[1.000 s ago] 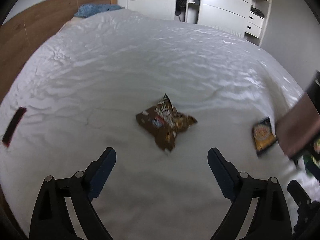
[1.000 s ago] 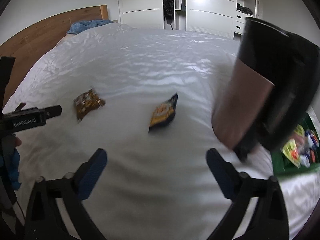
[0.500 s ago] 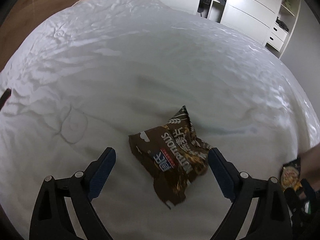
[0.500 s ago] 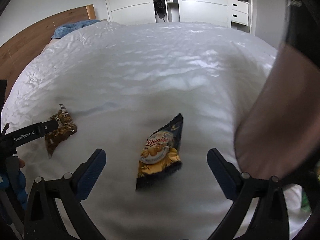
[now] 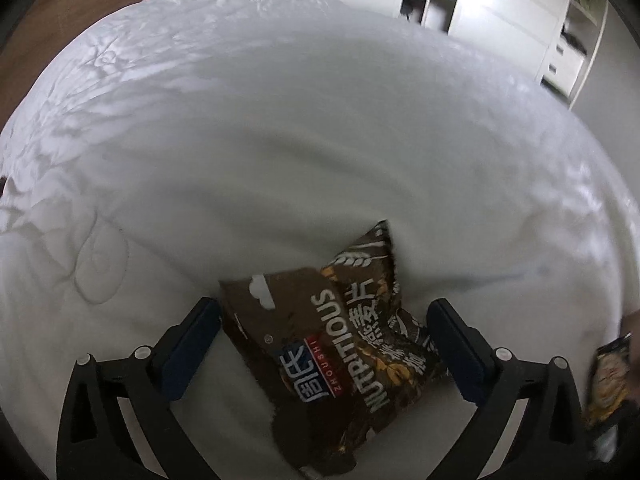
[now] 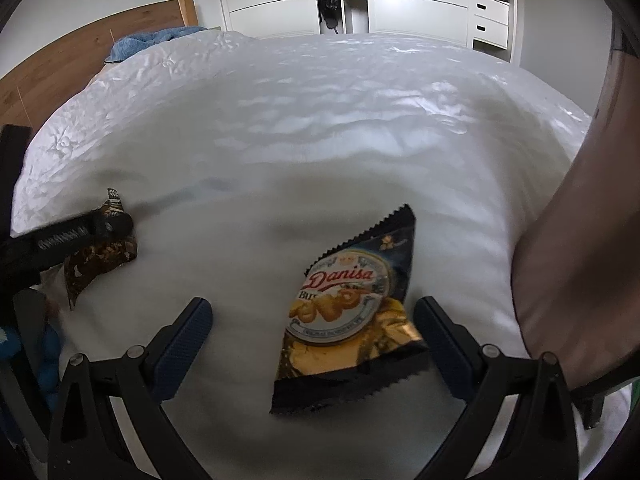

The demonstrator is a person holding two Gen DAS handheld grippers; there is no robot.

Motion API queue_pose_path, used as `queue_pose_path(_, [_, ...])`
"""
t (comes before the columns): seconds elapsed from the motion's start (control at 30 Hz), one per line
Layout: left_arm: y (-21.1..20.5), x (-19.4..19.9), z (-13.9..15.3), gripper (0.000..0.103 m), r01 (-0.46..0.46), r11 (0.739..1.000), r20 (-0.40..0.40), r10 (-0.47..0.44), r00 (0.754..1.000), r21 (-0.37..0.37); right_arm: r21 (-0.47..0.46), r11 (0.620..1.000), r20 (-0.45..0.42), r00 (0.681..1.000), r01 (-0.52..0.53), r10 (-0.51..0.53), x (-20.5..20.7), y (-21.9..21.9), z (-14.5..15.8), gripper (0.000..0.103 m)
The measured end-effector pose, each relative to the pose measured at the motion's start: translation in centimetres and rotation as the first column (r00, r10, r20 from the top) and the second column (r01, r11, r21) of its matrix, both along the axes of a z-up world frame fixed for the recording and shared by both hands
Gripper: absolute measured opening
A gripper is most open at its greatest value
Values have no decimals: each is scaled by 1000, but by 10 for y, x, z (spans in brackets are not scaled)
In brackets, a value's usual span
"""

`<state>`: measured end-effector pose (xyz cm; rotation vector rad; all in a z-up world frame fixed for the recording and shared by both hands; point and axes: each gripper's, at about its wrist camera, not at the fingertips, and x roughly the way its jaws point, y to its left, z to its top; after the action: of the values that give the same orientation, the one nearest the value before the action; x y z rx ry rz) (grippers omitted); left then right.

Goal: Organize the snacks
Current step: 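Grasp the brown Nutritious chip bag with the left tool while the right tool grasps the Danisa packet, then lift the Nutritious bag and Danisa packet off the bed with both tools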

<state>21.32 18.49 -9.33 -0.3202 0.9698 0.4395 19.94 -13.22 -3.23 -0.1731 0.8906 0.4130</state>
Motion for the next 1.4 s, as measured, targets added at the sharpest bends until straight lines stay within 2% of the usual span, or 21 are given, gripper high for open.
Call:
queue_pose_path(0.5, [-3, -3, -6, 102, -9, 1000, 17, 9, 1000, 17, -16, 1000, 16, 1000, 27, -27, 1, 0, -5, 103])
queue_pose_path(0.7, [-6, -5, -5, 102, -8, 1000, 20, 8, 1000, 30, -34, 999, 55, 998, 31, -29, -3, 2, -6, 103])
queue_pose_path(0.9, [-10, -9, -4, 100, -6, 999, 36, 4, 999, 50, -5, 999, 71, 997, 35, -35, -4, -3, -7, 103])
queue_pose_path(1.1, [-17, -12, -1, 82, 18, 997, 52, -22, 998, 75, -1, 1000, 86, 996, 24, -24, -7, -2, -8, 103])
queue_pose_path(1.17, [-20, -12, 0, 72, 31, 996, 56, -36, 998, 87, 1, 1000, 88, 996, 20, -20, -6, -2, -8, 103])
queue_pose_path(1.4, [-24, -12, 1, 63, 47, 994, 63, -54, 997, 103, 37, 999, 79, 997, 3, -6, -7, -7, -9, 103])
